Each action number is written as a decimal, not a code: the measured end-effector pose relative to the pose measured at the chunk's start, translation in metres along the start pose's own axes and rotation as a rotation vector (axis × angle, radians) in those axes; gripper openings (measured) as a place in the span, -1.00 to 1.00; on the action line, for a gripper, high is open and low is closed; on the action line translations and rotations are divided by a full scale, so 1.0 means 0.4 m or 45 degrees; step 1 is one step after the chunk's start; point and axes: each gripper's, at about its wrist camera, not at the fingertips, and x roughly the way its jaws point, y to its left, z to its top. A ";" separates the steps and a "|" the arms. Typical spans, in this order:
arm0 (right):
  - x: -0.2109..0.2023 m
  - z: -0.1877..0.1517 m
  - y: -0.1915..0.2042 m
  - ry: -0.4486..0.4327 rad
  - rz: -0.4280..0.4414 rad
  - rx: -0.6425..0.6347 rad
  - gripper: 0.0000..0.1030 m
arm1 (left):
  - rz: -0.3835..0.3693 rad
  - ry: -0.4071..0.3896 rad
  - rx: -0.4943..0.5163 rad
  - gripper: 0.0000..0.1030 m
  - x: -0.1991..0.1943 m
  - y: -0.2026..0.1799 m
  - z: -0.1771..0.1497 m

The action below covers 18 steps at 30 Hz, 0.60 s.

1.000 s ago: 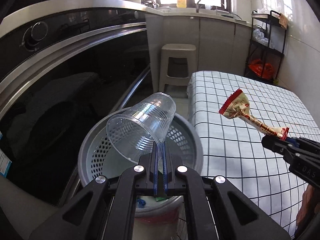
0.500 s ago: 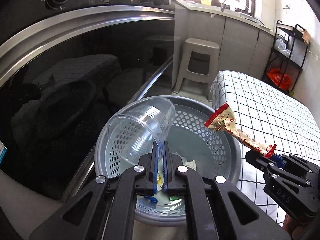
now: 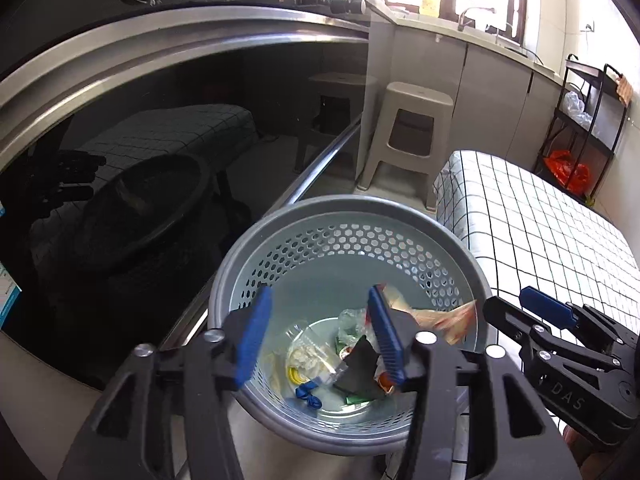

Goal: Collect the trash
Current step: 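Open both tools to drop the wrapper and cup into the basket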

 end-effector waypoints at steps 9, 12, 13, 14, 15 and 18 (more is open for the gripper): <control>-0.037 -0.019 -0.015 -0.035 -0.008 0.041 0.01 | 0.001 -0.031 -0.006 0.08 -0.023 -0.003 -0.001; -0.047 -0.021 -0.018 -0.050 -0.012 0.054 0.01 | 0.007 -0.030 0.004 0.14 -0.028 -0.005 -0.004; -0.052 -0.023 -0.018 -0.056 -0.017 0.057 0.01 | 0.015 -0.028 0.009 0.15 -0.029 -0.006 -0.006; -0.055 -0.027 -0.017 -0.061 -0.022 0.061 0.02 | 0.016 -0.026 0.013 0.19 -0.032 -0.007 -0.007; -0.058 -0.030 -0.018 -0.064 -0.024 0.067 0.02 | 0.014 -0.025 0.011 0.21 -0.033 -0.006 -0.008; -0.067 -0.037 -0.021 -0.070 -0.030 0.079 0.03 | 0.011 -0.032 -0.001 0.24 -0.041 0.000 -0.011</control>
